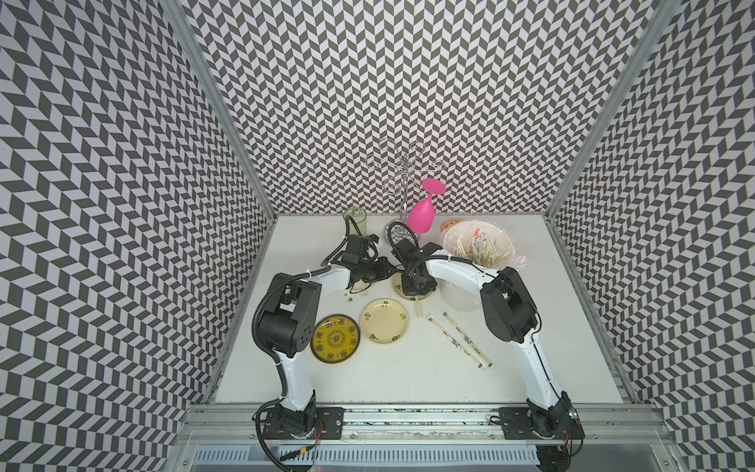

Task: Remove the packaging of disposable chopsticks
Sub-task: Adjust the disposable chopsticks at the plate.

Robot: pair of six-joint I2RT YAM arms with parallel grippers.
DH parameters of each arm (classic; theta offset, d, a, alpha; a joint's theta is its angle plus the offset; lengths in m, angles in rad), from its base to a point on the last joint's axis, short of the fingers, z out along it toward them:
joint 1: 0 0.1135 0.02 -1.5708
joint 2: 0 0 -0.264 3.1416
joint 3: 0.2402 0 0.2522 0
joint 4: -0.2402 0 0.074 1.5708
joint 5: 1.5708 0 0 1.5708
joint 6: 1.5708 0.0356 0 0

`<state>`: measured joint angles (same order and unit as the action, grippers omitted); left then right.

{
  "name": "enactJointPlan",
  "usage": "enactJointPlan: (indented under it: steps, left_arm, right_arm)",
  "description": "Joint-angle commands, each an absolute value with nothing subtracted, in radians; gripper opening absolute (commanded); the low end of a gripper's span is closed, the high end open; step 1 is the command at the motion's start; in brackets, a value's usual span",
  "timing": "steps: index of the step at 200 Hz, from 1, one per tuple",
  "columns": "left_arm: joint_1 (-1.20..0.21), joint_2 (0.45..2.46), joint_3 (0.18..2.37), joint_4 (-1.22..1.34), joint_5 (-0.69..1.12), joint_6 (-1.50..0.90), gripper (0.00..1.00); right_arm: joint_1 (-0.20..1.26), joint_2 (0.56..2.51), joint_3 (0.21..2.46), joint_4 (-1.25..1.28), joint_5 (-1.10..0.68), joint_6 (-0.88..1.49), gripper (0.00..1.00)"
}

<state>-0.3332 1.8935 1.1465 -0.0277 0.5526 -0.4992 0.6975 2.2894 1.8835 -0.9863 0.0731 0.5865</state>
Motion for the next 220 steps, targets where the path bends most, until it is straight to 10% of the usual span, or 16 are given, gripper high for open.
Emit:
enactJointPlan:
  steps: [1, 220]
  left_arm:
    - [-0.333, 1.902, 1.166, -0.011, 0.569, -0.508, 0.16]
    - [-0.331, 1.916, 1.167, -0.01, 0.578, -0.509, 0.16]
  right_arm:
    - [0.692, 2.295, 1.878, -0.978, 0.077, 0.597, 0.08]
    - [0.671, 2.317, 2.008, -0.996, 0.116, 0.58, 0.08]
